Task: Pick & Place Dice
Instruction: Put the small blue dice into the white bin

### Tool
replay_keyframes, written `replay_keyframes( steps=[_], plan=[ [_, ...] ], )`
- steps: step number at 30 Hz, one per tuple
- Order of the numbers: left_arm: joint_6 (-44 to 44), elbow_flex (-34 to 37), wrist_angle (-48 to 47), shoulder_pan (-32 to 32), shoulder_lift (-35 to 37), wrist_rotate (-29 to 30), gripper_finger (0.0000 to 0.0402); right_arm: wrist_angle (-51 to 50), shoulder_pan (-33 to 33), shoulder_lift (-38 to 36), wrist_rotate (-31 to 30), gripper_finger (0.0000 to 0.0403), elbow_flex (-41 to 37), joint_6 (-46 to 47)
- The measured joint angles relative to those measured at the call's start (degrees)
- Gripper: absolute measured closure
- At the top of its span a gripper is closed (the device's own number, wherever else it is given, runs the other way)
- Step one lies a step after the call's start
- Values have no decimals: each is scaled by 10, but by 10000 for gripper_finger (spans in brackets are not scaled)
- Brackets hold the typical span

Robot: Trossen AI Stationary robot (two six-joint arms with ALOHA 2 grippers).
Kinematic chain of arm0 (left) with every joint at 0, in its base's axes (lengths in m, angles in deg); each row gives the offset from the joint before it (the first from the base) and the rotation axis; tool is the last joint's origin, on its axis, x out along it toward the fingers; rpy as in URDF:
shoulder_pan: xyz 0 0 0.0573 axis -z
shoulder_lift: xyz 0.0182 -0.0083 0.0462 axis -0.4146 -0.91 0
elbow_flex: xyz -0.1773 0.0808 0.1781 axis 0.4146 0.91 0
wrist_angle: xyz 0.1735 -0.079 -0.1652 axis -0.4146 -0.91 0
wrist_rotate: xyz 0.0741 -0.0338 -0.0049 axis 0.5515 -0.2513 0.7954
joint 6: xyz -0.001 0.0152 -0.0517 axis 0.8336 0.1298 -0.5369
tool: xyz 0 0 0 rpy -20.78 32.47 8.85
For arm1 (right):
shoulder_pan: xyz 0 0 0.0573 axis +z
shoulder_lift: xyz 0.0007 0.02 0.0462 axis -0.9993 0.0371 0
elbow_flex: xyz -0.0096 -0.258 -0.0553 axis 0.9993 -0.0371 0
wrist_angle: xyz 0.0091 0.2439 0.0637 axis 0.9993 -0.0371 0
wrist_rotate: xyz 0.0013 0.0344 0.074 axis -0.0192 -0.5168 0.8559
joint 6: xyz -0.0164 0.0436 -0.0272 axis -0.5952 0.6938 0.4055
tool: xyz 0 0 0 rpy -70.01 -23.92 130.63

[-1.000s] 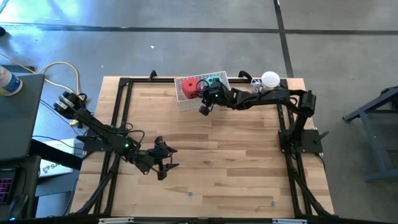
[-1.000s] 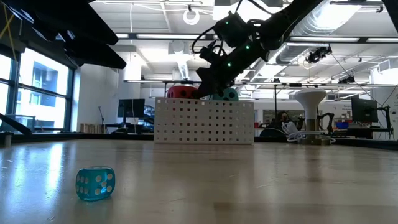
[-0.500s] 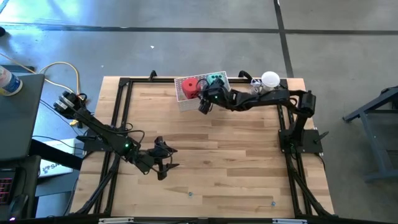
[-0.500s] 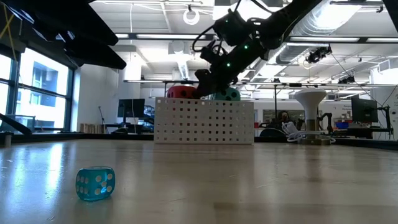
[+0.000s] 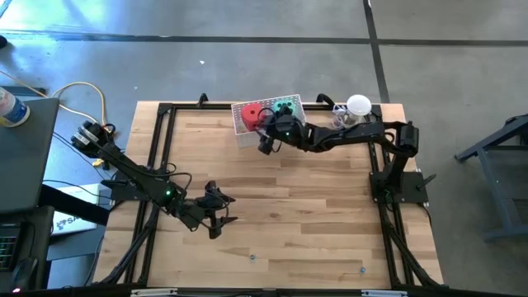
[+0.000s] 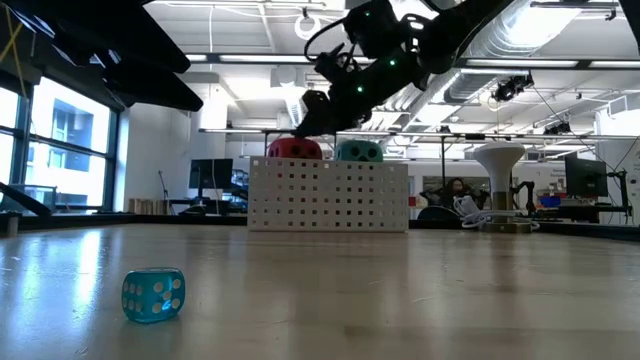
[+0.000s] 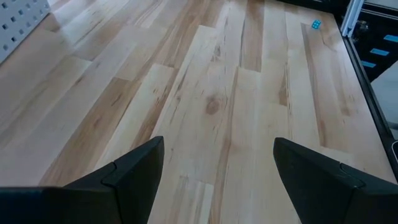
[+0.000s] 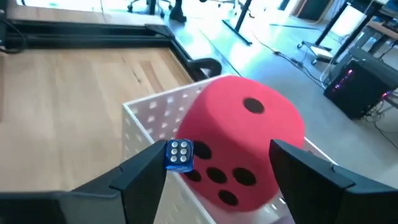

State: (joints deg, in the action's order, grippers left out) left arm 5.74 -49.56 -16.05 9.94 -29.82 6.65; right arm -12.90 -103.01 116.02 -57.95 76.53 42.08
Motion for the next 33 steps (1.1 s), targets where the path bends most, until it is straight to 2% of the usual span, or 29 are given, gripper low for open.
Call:
replay_keyframes(
  steps=[4, 11, 19, 26, 33],
  plan=[
    [0, 0, 0, 0, 0, 0, 108, 14, -1, 0, -11, 130, 0, 1],
    [0, 0, 0, 4, 0, 0, 108, 20, -3, 0, -92, 130, 0, 12],
    [0, 0, 0, 13, 0, 1, 108, -36, -11, -1, -137, 130, 0, 42],
    [0, 0, 0, 14, 0, 1, 108, -67, -13, -2, -213, 130, 1, 76],
    [0, 0, 0, 14, 0, 1, 108, -58, 7, -2, -224, 130, 0, 57]
  ],
)
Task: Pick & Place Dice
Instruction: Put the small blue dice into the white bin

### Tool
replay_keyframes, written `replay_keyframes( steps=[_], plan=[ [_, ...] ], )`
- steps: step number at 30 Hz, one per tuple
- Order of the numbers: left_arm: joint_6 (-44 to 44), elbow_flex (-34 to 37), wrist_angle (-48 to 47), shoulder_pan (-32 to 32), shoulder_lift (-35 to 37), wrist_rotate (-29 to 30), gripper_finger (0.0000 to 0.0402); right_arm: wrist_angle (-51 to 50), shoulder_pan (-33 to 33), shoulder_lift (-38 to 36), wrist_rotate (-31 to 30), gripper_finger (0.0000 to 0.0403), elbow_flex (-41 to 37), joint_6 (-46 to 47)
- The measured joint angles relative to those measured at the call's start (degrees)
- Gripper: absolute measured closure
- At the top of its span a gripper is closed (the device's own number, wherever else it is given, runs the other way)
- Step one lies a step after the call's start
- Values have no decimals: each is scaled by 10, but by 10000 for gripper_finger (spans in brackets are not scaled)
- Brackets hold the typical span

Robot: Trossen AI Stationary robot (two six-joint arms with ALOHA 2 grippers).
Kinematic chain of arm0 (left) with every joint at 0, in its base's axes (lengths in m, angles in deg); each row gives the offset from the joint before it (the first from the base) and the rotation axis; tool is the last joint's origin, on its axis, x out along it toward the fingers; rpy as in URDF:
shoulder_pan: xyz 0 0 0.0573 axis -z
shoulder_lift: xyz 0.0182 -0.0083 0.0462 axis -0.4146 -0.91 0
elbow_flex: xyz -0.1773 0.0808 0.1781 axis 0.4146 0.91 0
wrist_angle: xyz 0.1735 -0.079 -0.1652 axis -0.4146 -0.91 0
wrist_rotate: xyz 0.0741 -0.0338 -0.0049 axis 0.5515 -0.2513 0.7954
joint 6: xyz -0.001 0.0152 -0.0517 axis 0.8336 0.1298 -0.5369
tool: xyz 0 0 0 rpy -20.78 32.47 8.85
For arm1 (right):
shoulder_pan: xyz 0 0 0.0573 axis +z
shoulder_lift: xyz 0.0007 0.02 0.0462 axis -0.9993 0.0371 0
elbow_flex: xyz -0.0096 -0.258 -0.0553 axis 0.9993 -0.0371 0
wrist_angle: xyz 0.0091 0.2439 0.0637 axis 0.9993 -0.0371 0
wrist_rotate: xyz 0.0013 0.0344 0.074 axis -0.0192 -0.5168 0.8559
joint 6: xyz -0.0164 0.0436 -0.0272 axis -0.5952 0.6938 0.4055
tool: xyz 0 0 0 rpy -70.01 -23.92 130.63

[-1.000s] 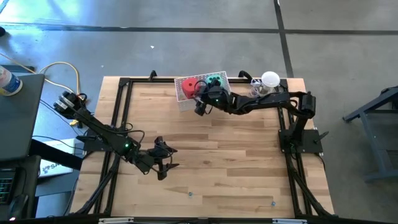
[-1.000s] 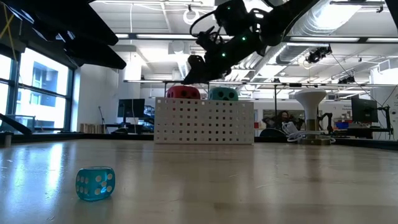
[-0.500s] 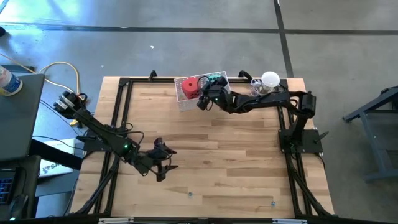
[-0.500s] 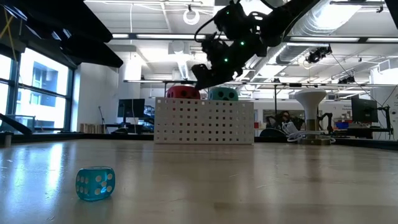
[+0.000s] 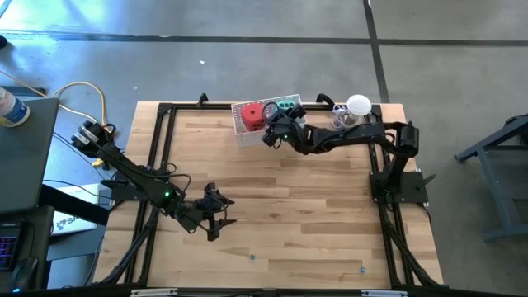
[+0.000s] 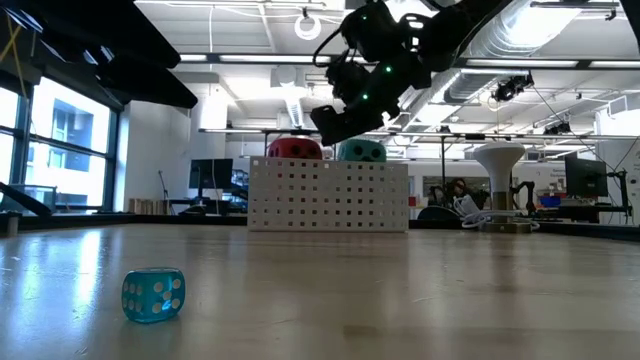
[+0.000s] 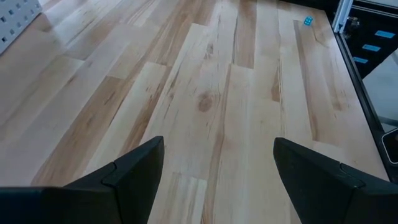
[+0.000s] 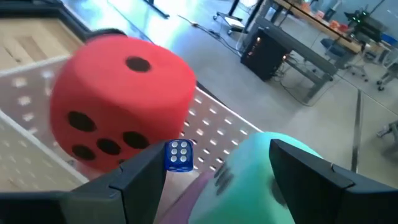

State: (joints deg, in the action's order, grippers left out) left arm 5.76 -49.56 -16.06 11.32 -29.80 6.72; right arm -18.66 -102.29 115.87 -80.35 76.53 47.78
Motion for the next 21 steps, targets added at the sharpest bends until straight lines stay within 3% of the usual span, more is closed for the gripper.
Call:
replay_keyframes(
  steps=[5, 12, 21],
  plan=[
    [0, 0, 0, 0, 0, 0, 108, 6, 6, 0, -10, 132, 0, -1],
    [0, 0, 0, 0, 0, 0, 108, 5, 12, 0, -94, 143, 0, -15],
    [-10, 0, 0, 0, 0, 0, 108, -75, 3, -1, -53, 147, 1, 57]
  ],
)
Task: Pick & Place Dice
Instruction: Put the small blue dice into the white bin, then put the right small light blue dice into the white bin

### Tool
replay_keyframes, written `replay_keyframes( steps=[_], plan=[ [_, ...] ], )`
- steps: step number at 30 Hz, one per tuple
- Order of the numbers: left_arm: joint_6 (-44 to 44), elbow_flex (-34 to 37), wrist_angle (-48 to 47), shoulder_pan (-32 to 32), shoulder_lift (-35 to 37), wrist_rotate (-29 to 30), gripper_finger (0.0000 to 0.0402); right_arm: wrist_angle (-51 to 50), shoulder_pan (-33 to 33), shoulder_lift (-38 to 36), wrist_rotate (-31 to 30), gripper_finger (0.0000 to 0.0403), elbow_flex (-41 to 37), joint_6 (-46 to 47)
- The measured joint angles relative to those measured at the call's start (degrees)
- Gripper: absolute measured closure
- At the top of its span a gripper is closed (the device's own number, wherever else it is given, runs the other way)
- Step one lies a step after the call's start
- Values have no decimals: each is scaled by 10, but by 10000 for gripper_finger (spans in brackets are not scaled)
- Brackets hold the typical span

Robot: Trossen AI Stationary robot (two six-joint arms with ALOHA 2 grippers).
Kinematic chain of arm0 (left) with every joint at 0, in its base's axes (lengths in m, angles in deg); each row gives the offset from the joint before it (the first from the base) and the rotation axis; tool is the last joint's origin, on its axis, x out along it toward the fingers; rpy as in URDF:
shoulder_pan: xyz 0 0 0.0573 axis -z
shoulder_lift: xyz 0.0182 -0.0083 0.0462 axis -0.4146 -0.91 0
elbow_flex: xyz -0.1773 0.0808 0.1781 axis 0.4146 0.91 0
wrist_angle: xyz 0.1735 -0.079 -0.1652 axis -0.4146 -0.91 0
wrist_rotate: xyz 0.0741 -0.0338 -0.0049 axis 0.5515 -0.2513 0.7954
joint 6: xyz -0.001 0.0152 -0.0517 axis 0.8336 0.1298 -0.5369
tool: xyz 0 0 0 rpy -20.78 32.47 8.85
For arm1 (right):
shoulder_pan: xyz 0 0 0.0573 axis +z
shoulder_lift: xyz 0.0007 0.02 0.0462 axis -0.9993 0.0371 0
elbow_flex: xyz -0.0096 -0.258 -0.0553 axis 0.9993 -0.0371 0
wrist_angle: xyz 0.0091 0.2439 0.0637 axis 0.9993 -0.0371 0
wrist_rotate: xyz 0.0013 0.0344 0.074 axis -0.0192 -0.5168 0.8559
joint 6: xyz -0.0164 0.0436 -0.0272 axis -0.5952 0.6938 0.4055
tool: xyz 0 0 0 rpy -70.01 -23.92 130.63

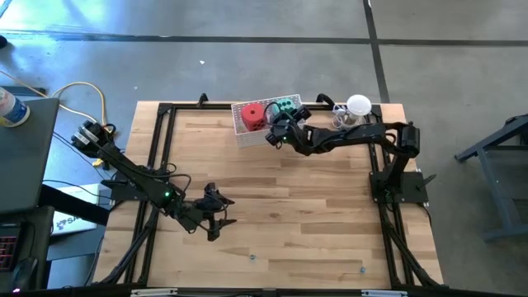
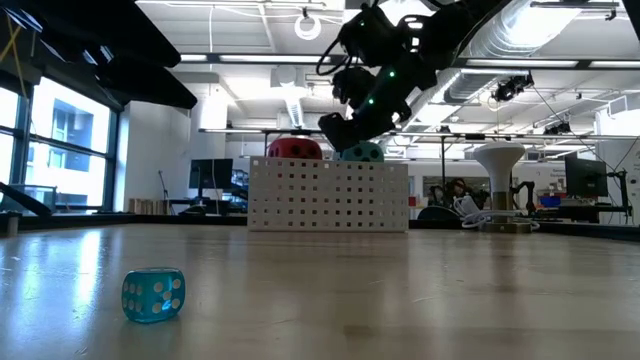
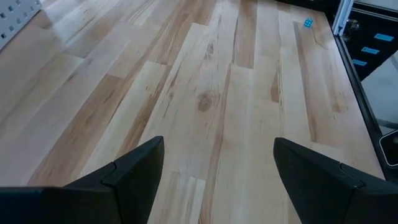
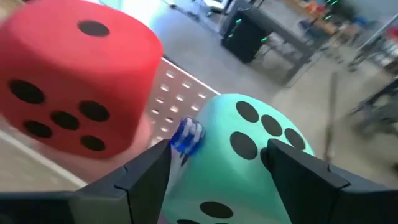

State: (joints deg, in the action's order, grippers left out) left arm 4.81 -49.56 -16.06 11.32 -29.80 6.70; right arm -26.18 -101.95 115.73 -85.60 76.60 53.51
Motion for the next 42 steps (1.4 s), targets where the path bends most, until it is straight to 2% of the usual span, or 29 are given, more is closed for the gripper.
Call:
replay_keyframes(
  steps=[2, 8, 13, 17, 22, 29, 32, 37, 42],
  plan=[
    [0, 0, 0, 0, 0, 0, 108, -12, -3, -3, 19, 147, 1, 14],
    [-2, 0, 0, 0, 0, 0, 108, -15, 3, -3, 20, 148, 1, 15],
    [-5, 0, 0, 0, 0, 0, 108, -4, 5, -1, 16, 148, 0, -19],
    [-6, 0, 0, 0, 0, 0, 108, 41, 24, 0, -36, 148, -2, -78],
    [-6, 0, 0, 0, 0, 0, 108, 82, 72, -37, -78, 148, -1, -177],
    [11, 0, -2, 0, 0, 0, 108, 85, 187, -93, -97, 148, 0, -217],
    [11, 0, -2, 0, 0, 0, 108, 56, 247, -113, -113, 148, -2, -221],
    [11, 0, -2, 0, 0, 0, 108, 37, 377, -126, -155, 148, -1, -220],
    [13, 0, -4, 0, 0, 0, 108, 17, 500, -126, -170, 148, -1, -144]
  ],
)
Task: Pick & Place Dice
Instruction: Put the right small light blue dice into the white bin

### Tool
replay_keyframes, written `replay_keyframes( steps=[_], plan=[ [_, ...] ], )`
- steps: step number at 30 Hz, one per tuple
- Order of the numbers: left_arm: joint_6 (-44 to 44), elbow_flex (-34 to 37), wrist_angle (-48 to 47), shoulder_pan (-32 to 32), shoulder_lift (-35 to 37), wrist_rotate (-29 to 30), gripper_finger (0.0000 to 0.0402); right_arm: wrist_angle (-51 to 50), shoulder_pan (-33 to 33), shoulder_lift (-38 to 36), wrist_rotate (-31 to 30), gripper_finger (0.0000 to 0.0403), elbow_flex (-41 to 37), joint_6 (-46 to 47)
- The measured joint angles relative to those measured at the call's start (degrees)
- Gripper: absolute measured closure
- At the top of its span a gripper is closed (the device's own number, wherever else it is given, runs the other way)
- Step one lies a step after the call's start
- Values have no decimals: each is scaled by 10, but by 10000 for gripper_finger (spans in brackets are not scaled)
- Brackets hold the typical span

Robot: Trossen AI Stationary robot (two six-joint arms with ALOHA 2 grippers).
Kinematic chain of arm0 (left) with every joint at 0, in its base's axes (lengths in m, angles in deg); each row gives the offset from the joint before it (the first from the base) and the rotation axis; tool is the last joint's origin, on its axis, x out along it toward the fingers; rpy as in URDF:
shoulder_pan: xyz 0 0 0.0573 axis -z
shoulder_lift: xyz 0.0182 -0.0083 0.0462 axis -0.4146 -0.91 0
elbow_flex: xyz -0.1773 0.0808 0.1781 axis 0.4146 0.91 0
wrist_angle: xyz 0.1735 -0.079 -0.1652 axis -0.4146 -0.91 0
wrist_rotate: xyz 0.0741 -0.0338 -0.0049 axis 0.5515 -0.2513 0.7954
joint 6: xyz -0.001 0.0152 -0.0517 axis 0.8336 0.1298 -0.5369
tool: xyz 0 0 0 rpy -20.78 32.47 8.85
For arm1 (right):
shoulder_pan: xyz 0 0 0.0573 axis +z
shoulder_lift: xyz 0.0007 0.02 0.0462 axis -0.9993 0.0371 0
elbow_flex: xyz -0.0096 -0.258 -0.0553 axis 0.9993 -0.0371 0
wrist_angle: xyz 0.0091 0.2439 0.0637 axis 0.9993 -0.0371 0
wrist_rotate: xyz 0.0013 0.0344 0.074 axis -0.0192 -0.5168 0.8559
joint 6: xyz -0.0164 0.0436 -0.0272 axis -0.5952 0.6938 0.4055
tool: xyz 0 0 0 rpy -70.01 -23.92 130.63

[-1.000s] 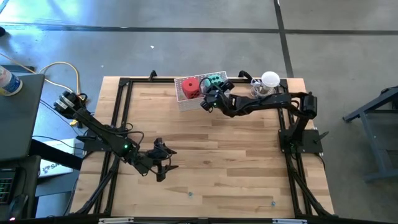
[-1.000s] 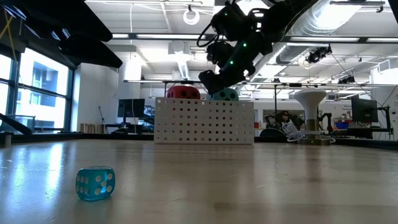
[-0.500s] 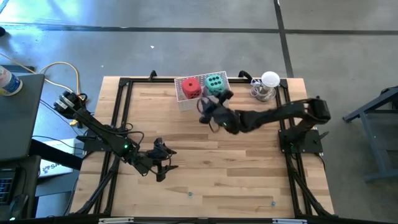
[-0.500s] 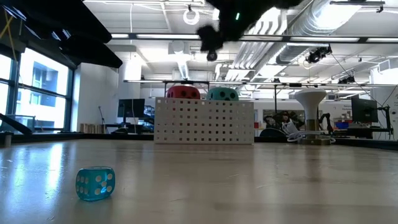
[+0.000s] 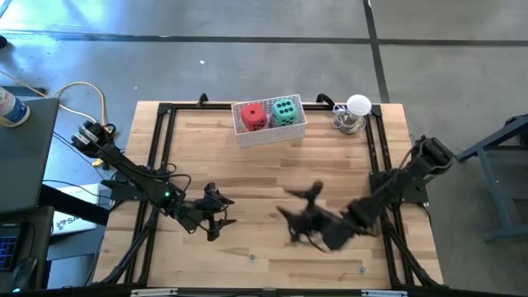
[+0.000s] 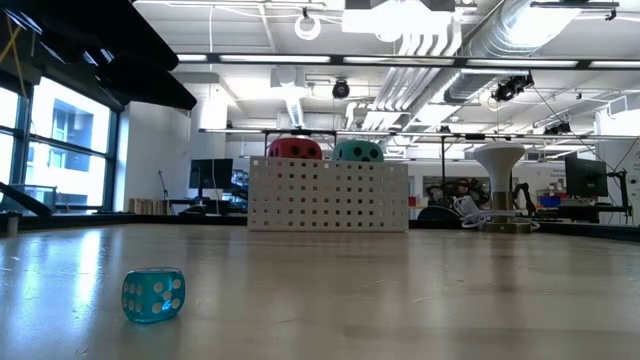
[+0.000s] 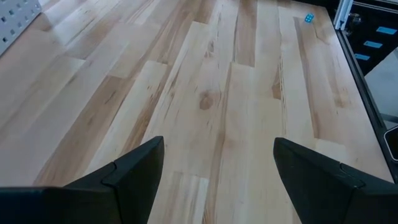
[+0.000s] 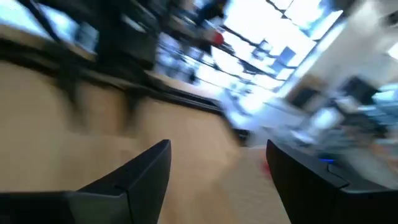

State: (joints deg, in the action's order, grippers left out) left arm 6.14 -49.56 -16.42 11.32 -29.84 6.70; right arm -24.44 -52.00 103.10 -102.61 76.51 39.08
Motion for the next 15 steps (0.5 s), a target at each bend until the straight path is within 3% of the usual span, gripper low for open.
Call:
replay_keyframes(
  steps=[3, 7, 13, 15],
  plan=[
    [0, 0, 0, 0, 0, 0, 108, -10, 57, -1, 46, 148, 0, 107],
    [0, 0, 0, 0, 0, 0, 108, -56, 113, -1, 158, 148, 0, 270],
    [26, 0, 0, 0, 0, 0, 108, -108, 163, -1, 404, 148, 0, 532],
    [36, 0, 0, 0, 0, 0, 108, -127, 174, -1, 458, 148, 0, 614]
  ],
)
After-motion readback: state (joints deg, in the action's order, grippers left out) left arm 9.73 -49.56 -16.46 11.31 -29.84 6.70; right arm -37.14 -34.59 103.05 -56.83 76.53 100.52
